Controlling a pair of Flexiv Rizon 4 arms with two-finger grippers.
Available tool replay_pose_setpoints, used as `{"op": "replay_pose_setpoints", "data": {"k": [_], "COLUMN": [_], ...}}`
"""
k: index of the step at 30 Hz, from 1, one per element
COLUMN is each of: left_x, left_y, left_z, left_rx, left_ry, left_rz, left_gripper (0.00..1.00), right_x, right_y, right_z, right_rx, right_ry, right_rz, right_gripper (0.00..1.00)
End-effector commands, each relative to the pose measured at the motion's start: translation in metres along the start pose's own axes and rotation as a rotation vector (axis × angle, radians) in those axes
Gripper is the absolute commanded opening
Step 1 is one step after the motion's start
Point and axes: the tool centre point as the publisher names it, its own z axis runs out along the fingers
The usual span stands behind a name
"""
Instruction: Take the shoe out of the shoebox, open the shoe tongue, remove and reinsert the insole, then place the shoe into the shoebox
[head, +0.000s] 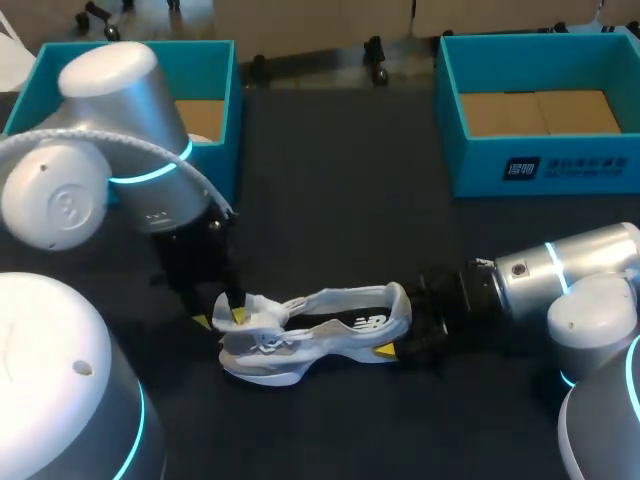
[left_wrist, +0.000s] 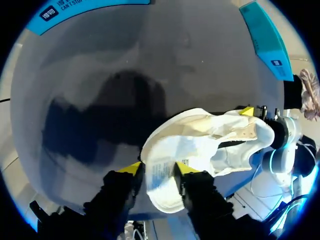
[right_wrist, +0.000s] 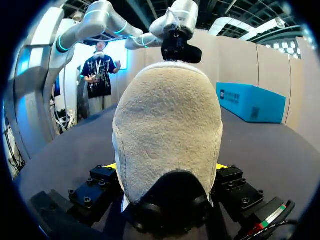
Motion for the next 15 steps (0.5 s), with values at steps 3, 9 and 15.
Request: {"op": "replay_pose_setpoints", "data": {"k": [3,9,15], "left_x": [-0.006,0.008,0.033], "left_y": [0.010,0.017,0.025], "left_z": [-0.028,-0.053,-0.080], "left_rx": [0.051,0.075,0.087], "left_ry": [0.109,0.130,0.141], "left_rz": [0.016,0.085,0.181], "left_gripper": [0.72,0.83,0.78], "right_x": [-0.001,-0.001,-0.001], "right_y": [0.000,0.000,0.000], "right_z": [0.002,0.002,0.002], "right_rx": [0.003,0.003,0.003], "right_ry": [0.000,0.000,0.000], "right_rz": [0.001,0.001,0.001], "right_gripper": [0.00,0.00,0.00]}}
